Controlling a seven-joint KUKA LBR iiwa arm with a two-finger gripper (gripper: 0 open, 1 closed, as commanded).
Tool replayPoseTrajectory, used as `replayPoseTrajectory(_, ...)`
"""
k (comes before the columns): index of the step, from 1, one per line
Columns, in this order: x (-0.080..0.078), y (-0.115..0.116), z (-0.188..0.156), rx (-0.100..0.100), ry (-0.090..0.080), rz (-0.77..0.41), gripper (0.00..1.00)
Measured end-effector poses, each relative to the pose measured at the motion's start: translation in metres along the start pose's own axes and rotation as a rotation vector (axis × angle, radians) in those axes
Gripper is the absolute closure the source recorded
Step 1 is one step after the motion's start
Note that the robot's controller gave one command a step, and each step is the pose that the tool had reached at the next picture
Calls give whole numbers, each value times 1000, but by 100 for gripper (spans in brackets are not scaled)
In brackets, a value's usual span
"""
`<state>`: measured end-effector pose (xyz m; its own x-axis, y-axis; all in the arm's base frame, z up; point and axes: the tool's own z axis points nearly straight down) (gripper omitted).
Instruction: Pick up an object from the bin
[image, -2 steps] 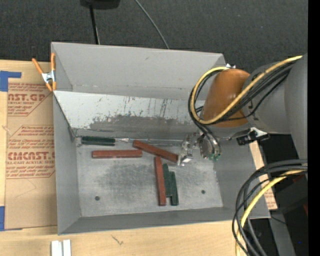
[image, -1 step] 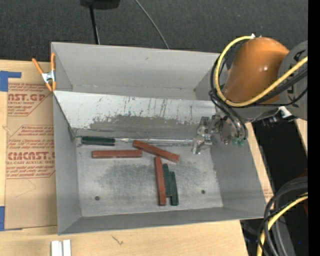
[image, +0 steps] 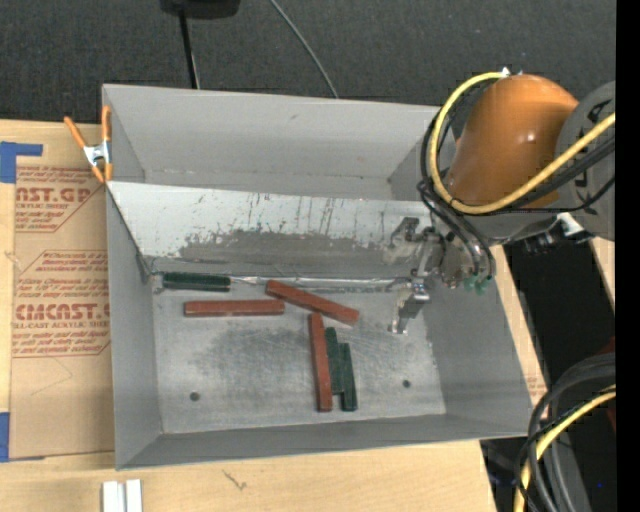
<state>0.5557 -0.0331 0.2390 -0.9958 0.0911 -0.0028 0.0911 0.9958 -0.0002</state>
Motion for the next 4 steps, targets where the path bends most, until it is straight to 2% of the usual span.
replayPoseTrajectory(2,-4,2,8,0,-4,33,0)
replayPoseTrajectory(3,-20,-9,65,-2,-6,106,0)
replayPoseTrajectory(4,-20,-4,126,1,-3,-73,0)
